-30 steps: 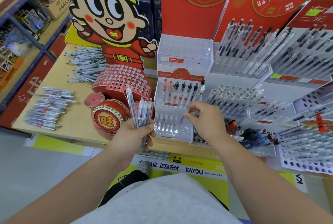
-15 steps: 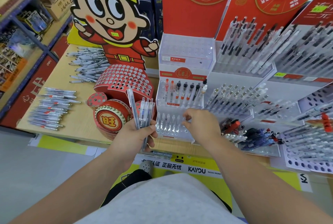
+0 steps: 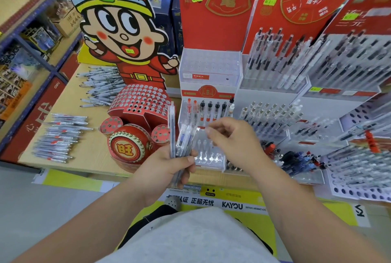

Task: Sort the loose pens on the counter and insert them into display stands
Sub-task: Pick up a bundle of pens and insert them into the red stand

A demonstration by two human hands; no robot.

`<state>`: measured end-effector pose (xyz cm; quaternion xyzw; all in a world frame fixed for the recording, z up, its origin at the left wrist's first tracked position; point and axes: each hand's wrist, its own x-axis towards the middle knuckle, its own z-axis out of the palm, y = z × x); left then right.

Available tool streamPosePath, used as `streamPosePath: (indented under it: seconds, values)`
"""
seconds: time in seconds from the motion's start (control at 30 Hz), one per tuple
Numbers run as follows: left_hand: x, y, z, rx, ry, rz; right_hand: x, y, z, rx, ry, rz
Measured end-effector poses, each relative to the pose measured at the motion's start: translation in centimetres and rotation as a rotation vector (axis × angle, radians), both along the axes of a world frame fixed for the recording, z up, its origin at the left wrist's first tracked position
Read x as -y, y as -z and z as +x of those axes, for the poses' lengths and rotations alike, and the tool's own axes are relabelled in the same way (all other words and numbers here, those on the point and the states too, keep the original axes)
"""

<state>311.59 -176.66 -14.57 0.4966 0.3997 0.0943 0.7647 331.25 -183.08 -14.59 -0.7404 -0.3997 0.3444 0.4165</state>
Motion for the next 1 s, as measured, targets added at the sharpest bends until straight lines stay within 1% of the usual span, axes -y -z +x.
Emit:
streamPosePath:
  seconds: [0.03, 0.07, 0.2, 0.3, 0.33, 0.4, 0.47, 0.63, 0.77, 0.9, 1.0]
  values:
    - [0.1, -0.2, 0.3, 0.011, 0.032, -0.005, 0.1, -1.1, -0.2, -0.194, -0.008, 0.023]
    - [0.2, -0.4, 0.7, 0.026, 0.059, -0.007, 0.2, -1.9, -0.2, -0.305, -0.029, 0.044]
    - [0.8, -1.2, 2.1, 0.124, 0.151, -0.056, 1.2, -2.6, 0.6, -0.449, -0.073, 0.108]
    - [1.0, -1.7, 2.5, 0.216, 0.185, -0.137, 2.1, -2.4, 1.6, -0.625, -0.095, 0.159]
    - [1.0, -1.7, 2.6, 0.242, 0.189, -0.159, 2.4, -2.4, 1.8, -0.659, -0.101, 0.176]
    - [0.9, -1.9, 2.7, 0.248, 0.2, -0.165, 2.7, -2.3, 2.2, -0.64, -0.107, 0.194]
    - [0.9, -2.1, 2.8, 0.217, 0.215, -0.113, 2.8, -2.2, 2.3, -0.597, -0.113, 0.201]
    - [0.9, -1.5, 2.6, 0.197, 0.174, 0.012, 3.3, -2.1, 2.9, -0.591, -0.062, 0.208]
    - [0.1, -0.5, 1.8, 0.055, 0.06, 0.088, 3.3, -2.6, 4.0, -0.522, 0.077, 0.25]
    - [-0.3, 0.6, 0.9, -0.033, -0.055, 0.102, 3.2, -2.4, 5.5, -0.285, 0.13, 0.275]
    - [-0.2, 1.2, 0.4, -0.066, -0.071, 0.084, 3.0, -0.6, 5.7, -0.062, 0.133, 0.18]
